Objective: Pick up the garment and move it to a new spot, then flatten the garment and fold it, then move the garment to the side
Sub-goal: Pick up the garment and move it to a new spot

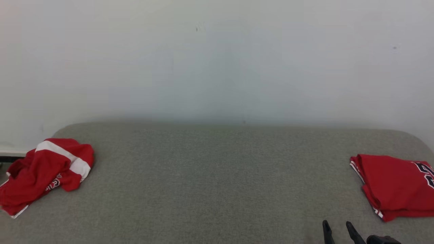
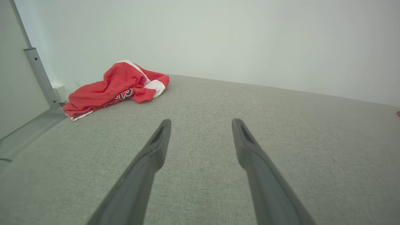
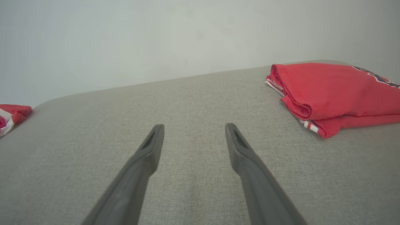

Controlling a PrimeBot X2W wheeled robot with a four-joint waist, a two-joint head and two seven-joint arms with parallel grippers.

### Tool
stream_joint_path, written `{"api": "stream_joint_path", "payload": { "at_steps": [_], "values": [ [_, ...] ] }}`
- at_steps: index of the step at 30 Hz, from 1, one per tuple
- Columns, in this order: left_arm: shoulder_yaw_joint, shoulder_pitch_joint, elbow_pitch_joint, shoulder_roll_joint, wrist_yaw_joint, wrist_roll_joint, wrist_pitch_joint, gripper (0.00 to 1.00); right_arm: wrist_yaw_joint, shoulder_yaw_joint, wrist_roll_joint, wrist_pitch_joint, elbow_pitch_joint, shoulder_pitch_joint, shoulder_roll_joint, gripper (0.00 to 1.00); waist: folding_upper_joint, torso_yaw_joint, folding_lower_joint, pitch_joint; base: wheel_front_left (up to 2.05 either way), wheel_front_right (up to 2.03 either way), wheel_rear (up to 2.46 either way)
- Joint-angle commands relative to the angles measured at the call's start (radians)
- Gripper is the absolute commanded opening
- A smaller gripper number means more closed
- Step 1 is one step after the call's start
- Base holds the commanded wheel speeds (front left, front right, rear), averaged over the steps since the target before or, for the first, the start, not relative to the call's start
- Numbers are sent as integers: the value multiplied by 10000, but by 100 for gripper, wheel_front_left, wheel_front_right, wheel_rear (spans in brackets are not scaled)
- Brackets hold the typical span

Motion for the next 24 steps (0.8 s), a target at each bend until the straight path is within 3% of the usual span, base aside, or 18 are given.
{"api": "stream_joint_path", "payload": {
  "at_steps": [1,12,24],
  "values": [
    [135,35,64,13,56,182,-27,100,-20,116,155,-96,59,65,9,100,-1,771,0,-123,0,0,0],
    [574,101,142,244,26,562,-27,100,-20,614,725,-552,603,-3,7,100,-1,2893,0,-190,0,0,0],
    [1431,216,-415,-30,54,541,-27,100,-21,1586,774,-680,1022,-1015,8,100,-1,3746,0,457,0,0,0]
  ]
}}
